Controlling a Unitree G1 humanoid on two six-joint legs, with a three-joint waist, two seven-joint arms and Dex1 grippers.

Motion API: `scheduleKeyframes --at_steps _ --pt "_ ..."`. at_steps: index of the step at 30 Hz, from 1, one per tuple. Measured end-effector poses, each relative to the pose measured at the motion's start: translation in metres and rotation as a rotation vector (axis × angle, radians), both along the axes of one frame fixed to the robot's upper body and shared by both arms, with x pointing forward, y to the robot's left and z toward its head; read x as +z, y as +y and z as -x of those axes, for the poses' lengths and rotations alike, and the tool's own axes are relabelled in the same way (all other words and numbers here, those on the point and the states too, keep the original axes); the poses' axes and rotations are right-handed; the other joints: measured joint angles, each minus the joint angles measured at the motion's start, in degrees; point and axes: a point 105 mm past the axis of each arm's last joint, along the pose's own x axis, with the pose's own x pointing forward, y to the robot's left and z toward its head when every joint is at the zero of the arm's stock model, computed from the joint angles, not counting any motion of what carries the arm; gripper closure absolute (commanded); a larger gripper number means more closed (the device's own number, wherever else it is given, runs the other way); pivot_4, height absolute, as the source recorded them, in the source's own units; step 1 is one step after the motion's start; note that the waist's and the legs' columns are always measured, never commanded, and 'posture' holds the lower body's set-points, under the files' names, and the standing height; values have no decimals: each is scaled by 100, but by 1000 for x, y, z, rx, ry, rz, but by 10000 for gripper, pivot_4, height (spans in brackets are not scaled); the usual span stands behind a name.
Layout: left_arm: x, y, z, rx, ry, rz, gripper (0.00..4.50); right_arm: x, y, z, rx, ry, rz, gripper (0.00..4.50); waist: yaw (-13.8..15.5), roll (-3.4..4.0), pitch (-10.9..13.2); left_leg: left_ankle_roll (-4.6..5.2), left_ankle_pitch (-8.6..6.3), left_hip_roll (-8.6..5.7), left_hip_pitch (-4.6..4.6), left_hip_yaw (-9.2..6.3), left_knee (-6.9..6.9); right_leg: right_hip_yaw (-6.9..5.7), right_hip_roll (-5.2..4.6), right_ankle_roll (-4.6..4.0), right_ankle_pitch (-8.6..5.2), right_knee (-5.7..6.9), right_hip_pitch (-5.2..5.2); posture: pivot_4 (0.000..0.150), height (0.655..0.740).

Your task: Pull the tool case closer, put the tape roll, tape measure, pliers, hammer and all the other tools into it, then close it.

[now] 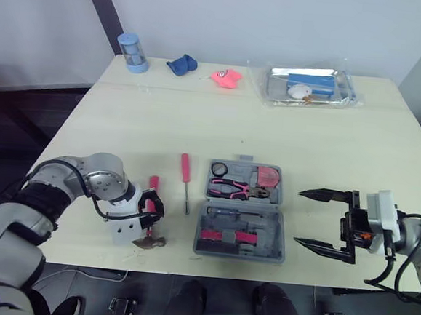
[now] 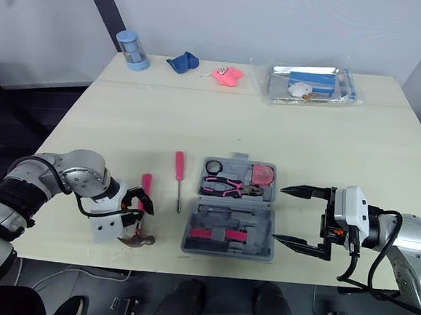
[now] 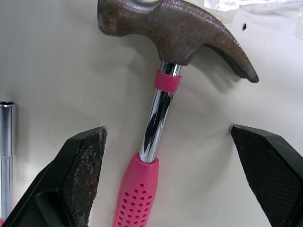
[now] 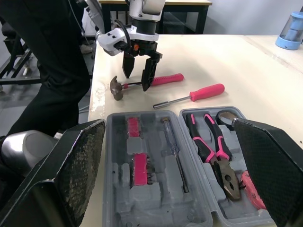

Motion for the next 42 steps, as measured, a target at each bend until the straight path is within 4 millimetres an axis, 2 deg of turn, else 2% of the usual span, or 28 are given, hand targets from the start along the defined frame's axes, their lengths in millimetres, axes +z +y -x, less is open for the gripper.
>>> scheduleKeyframes --at_steps 2,5,7,10,11,12,14,21,24,25,26,27,30,31,32,35,38,41,42 --pt "-1 -2 0 -6 5 0 691 0 0 0 -1 -1 2 0 -1 11 -7 0 0 -1 1 2 0 2 0 0 0 0 1 1500 7400" --pt "-3 -4 1 -6 16 5 8101 0 0 0 -1 -1 5 0 -1 27 -15 0 0 -2 1 3 0 3 -2 0 0 0 1 1500 7400" --pt "-5 -7 3 0 31 23 16032 -1 0 0 -2 -2 6 0 3 32 -18 0 0 -3 1 3 0 4 -2 0 0 0 1 1500 7400" --pt "-7 -12 7 9 60 59 30862 -1 0 0 -3 -3 10 0 14 32 -18 0 0 -3 0 2 2 4 -3 1 0 0 2 1500 7400" --pt "-8 -14 9 16 73 78 33201 -1 0 0 -3 -4 11 0 13 32 -18 0 0 -3 0 2 3 4 -3 1 0 0 2 1500 7400" --pt "-9 -15 11 21 85 86 39833 -1 0 0 -3 -5 12 0 12 32 -18 0 0 -4 0 1 3 3 -2 1 0 0 2 1500 7400" --pt "-11 -24 16 22 125 128 44751 -2 -1 0 -5 -7 16 0 8 31 -17 0 0 -3 -2 0 4 3 -2 1 0 2 1 1500 7400" --pt "-9 -31 30 61 205 146 44751 -3 -1 1 -6 -9 17 0 -18 23 -12 0 0 -2 -1 -3 5 2 0 0 0 4 0 1500 7400" --pt "-2 -16 40 173 252 132 44751 -4 0 1 -7 -8 13 0 -10 12 -6 0 0 0 -3 -3 5 0 1 0 -1 3 -1 1500 7400" --pt "9 -6 47 274 263 146 44751 -5 0 1 -8 -4 11 0 -23 -8 6 0 0 3 -5 -4 4 0 2 0 -1 3 -3 1500 7400" --pt "11 -5 47 284 263 145 44751 -5 0 1 -9 -3 11 0 -25 -10 7 0 0 4 -5 -4 4 0 3 -1 -1 3 -3 1500 7400" --pt "22 3 49 383 248 163 44751 -5 1 1 -4 -5 6 0 -23 -9 10 0 0 4 -8 -2 4 0 3 0 -1 3 -7 1500 7400" --pt "33 8 54 556 230 218 44751 -6 1 1 -7 1 5 0 -17 -5 14 1 -1 5 -6 0 3 0 2 0 -1 3 -5 1500 7400" --pt "32 8 56 673 217 268 44751 -5 2 1 -1 -2 3 0 4 -3 15 1 -1 5 -3 -1 3 -1 2 0 -2 4 -3 1500 7400" --pt "30 8 56 693 220 275 44751 -5 2 1 -1 -2 3 0 3 -3 15 1 -1 5 -3 -1 2 -1 2 0 -2 3 -3 1500 7400" --pt "20 6 68 925 254 349 44751 -7 4 1 8 6 1 0 -10 -12 22 1 -1 7 -7 0 -1 -1 2 0 -2 0 -6 1500 7400" --pt "27 4 42 1107 200 465 44751 -5 5 0 16 -1 0 0 57 -10 23 1 0 4 -6 -12 6 -14 4 0 -2 9 -2 1500 7400" --pt "35 9 10 1303 135 627 44751 -4 6 0 20 -6 0 0 31 -11 23 1 0 3 -7 -12 8 -13 4 0 -2 6 -1 1500 7400" --pt "34 11 6 1360 126 667 44751 -4 6 0 21 -7 0 0 -6 -12 23 1 -1 4 -9 -12 7 -12 4 0 -2 0 -2 1500 7400"
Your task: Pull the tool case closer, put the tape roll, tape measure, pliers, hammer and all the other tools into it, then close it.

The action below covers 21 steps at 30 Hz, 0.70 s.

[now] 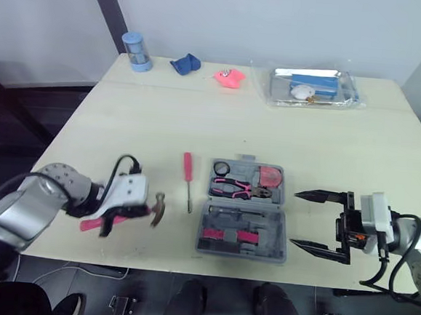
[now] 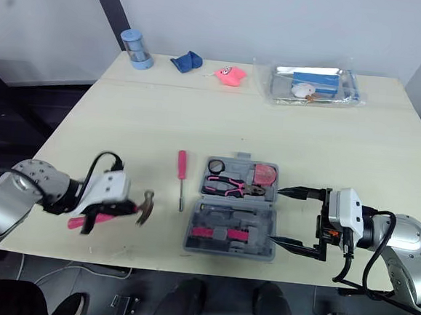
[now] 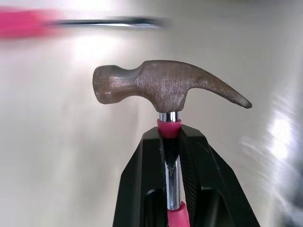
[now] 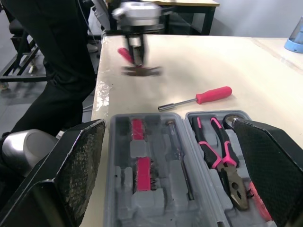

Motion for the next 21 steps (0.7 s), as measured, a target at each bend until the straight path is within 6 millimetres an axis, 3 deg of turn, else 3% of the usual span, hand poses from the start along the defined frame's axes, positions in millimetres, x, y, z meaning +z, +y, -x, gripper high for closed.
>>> scheduleKeyframes --at_steps 4,7,13,21 --pt "-7 8 -7 226 -40 107 44751 -1 -1 -2 -3 5 -1 0 -94 -1 0 0 0 1 -9 5 -6 9 -1 -1 0 3 -19 1500 7400" --pt "-10 18 -3 380 -69 166 44751 -2 -3 -4 -5 16 -1 0 -99 0 0 0 0 1 -8 9 -5 13 -1 -1 1 10 -22 1500 7400" --pt "-9 18 5 618 -100 301 44751 -3 -5 -6 -8 14 -1 0 -17 -1 -1 -1 0 1 -8 11 -1 13 -4 -1 1 10 -20 1500 7400" --pt "-27 17 11 867 0 311 44751 -3 -6 -8 -13 7 -3 0 12 -4 -3 -1 0 -1 -8 8 -1 12 -4 -1 1 10 -20 1500 7400"
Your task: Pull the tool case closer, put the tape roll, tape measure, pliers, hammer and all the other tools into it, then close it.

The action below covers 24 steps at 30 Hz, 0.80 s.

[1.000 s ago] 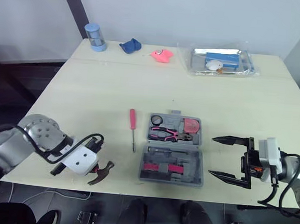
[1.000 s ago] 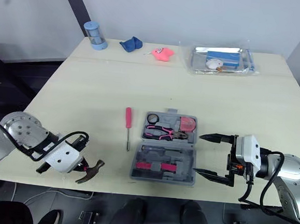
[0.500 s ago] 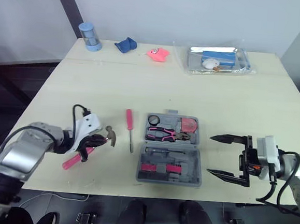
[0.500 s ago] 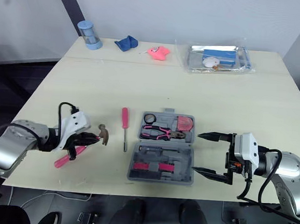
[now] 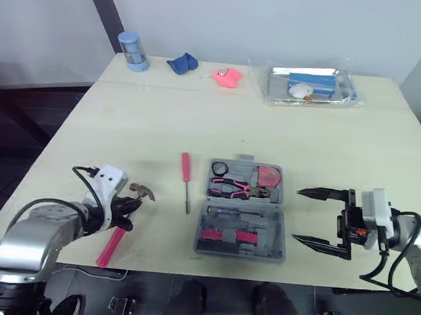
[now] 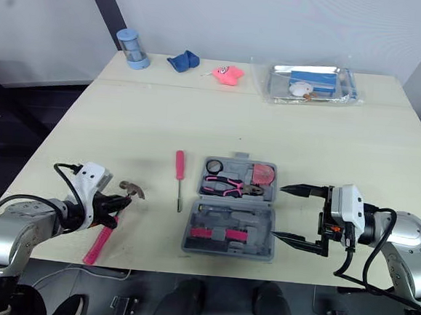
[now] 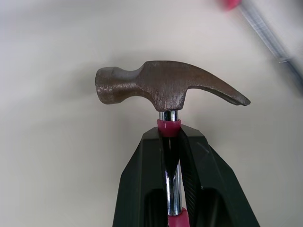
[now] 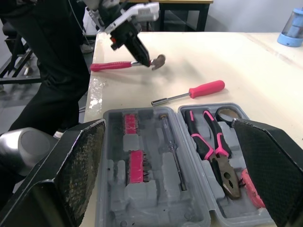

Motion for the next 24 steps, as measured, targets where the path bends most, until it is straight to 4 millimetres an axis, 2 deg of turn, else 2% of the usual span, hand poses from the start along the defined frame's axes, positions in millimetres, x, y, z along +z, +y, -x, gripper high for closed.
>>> scheduleKeyframes --at_steps 3,7,13,14,18,20,21,22,24 --pt "-1 -9 -9 38 8 6 44751 0 0 0 -2 -1 2 0 15 -1 -1 -1 0 -2 -1 -1 2 -1 -1 0 0 -1 3 1500 7400" --pt "2 -32 -32 105 -8 61 44751 0 0 -2 -2 -8 0 0 33 -3 -2 -2 1 -6 -1 -4 4 -3 -5 1 1 -2 4 1500 7400" --pt "-2 -42 -40 153 4 85 44751 0 1 -2 -2 -18 1 0 -3 -2 -5 -3 2 -6 2 -4 3 0 -5 1 1 1 4 1500 7400" --pt "-2 -43 -40 164 4 95 35053 0 1 -2 -2 -18 1 0 3 -2 -6 -3 2 -7 3 -4 4 -1 -5 1 1 1 7 1500 7400" --pt "-6 -45 -40 170 20 116 19462 0 1 -2 -2 -19 0 0 5 -2 -6 -4 2 -7 4 -4 5 -1 -5 1 1 -1 9 1500 7400" --pt "-6 -46 -40 168 15 120 10564 0 1 -2 -2 -18 0 0 -2 -1 -7 -3 2 -7 7 -3 5 -1 -5 1 1 0 9 1500 7400" --pt "-5 -47 -40 167 10 120 4660 0 1 -2 -2 -18 0 0 -5 0 -8 -4 2 -7 9 -3 5 0 -5 1 1 1 10 1500 7400" --pt "-5 -46 -41 170 5 117 1009 0 1 -2 -2 -18 0 0 -7 0 -8 -3 2 -7 9 -3 5 0 -4 1 1 1 10 1500 7400" --pt "-5 -43 -41 182 -12 104 1009 -1 0 -2 -3 -16 0 0 -9 0 -8 -3 2 -7 9 -3 4 0 -5 1 1 0 10 1500 7400"
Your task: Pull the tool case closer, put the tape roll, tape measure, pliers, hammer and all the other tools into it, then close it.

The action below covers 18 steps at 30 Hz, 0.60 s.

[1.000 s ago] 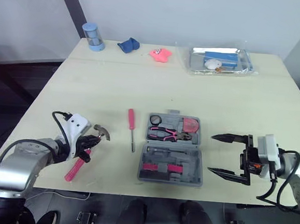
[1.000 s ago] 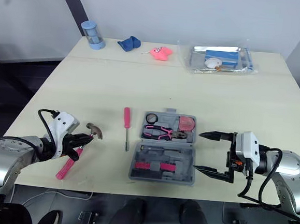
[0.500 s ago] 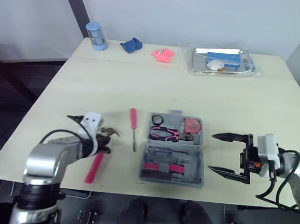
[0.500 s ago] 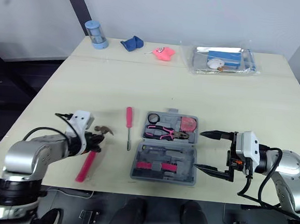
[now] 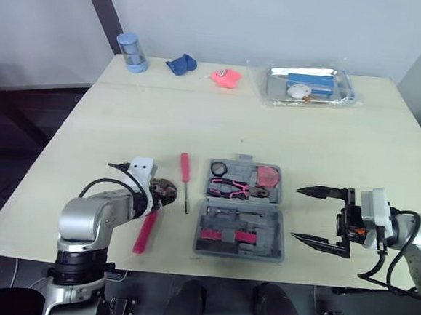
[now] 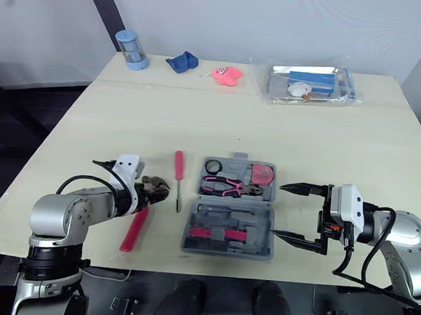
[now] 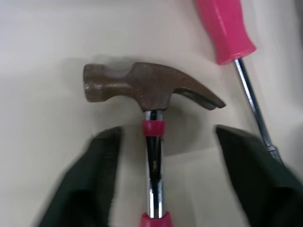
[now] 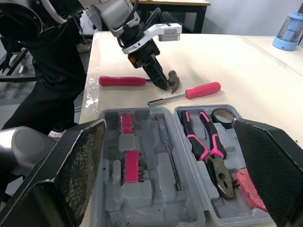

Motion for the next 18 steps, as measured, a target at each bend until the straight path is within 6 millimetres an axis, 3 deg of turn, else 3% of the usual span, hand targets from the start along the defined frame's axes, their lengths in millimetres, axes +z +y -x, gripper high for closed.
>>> scheduleKeyframes --at_steps 8,15,18 --pt "-9 13 14 42 -131 -36 1009 -1 -2 1 -8 6 3 0 31 0 0 -1 0 0 -4 3 0 1 -4 0 0 -4 0 1500 7400" --pt "0 1 4 2 -316 -10 1009 -1 -2 0 -8 3 4 0 70 -2 0 0 -1 -5 -6 5 0 0 -9 1 0 -8 0 1500 7400" --pt "-9 -5 3 10 -332 26 8445 0 -3 0 -8 3 5 0 60 -2 0 0 -1 -5 -6 3 0 0 -8 1 0 -7 0 1500 7400"
